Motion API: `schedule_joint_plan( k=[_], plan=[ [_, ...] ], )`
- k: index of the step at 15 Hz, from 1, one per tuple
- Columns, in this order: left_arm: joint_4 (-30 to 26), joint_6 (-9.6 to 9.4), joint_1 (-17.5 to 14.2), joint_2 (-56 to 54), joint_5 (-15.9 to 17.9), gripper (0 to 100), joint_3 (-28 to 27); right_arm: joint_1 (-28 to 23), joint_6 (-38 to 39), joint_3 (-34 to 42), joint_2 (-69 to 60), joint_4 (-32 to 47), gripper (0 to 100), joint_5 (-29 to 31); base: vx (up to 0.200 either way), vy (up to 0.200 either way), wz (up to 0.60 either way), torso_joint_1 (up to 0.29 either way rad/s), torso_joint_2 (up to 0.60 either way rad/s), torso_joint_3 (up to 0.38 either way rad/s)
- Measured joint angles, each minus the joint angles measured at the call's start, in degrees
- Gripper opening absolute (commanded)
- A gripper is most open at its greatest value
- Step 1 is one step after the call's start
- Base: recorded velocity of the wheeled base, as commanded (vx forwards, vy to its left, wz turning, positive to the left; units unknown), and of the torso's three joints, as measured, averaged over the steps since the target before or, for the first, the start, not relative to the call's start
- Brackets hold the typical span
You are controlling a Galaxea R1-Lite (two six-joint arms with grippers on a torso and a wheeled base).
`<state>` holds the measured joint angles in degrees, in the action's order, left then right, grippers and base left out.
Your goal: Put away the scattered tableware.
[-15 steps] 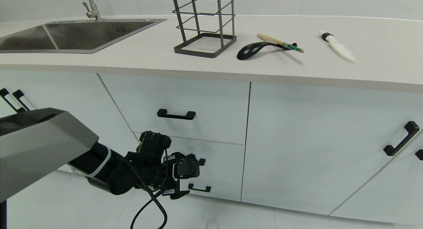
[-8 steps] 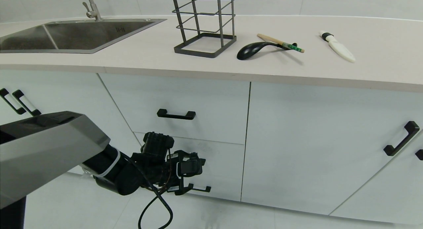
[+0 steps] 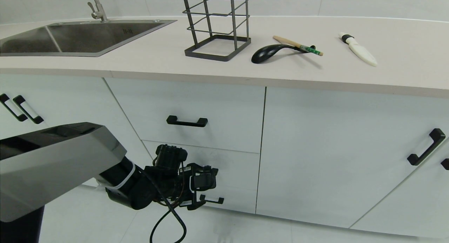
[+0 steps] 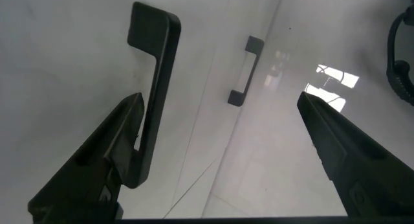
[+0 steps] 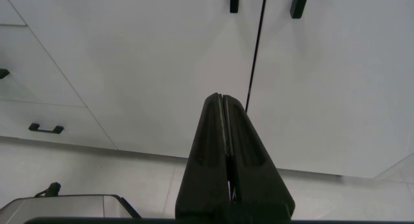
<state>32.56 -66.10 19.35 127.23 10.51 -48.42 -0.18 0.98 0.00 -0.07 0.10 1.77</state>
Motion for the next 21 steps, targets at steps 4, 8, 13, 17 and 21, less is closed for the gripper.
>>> schedule_joint_plan(
  k=[4, 8, 13, 17, 21],
  plan=[
    [0.30, -0.11, -0.02, 0.63, 0.11, 100, 1.13, 0.00, 0.00, 0.00, 0.00, 0.00, 0, -0.02, 0.000, 0.000, 0.00, 0.000, 0.00, 0.000],
    [0.56, -0.16, -0.02, 0.41, 0.11, 100, 2.67, 0.00, 0.00, 0.00, 0.00, 0.00, 0, 0.00, 0.000, 0.000, 0.00, 0.000, 0.00, 0.000],
    [-0.71, -0.11, 0.00, -1.79, 0.20, 100, 6.06, 0.00, 0.00, 0.00, 0.00, 0.00, 0, -0.02, 0.000, 0.000, 0.00, 0.000, 0.00, 0.000],
    [-0.54, -0.41, 0.13, -6.18, 0.11, 100, 10.64, 0.00, 0.00, 0.00, 0.00, -0.02, 0, 0.00, 0.000, 0.000, 0.00, 0.000, 0.00, 0.000],
    [1.97, -0.46, 0.55, -11.93, 0.11, 100, 17.20, 0.00, 0.00, 0.00, 0.00, 0.00, 0, 0.00, 0.000, 0.000, 0.00, 0.000, 0.00, 0.000]
  ],
)
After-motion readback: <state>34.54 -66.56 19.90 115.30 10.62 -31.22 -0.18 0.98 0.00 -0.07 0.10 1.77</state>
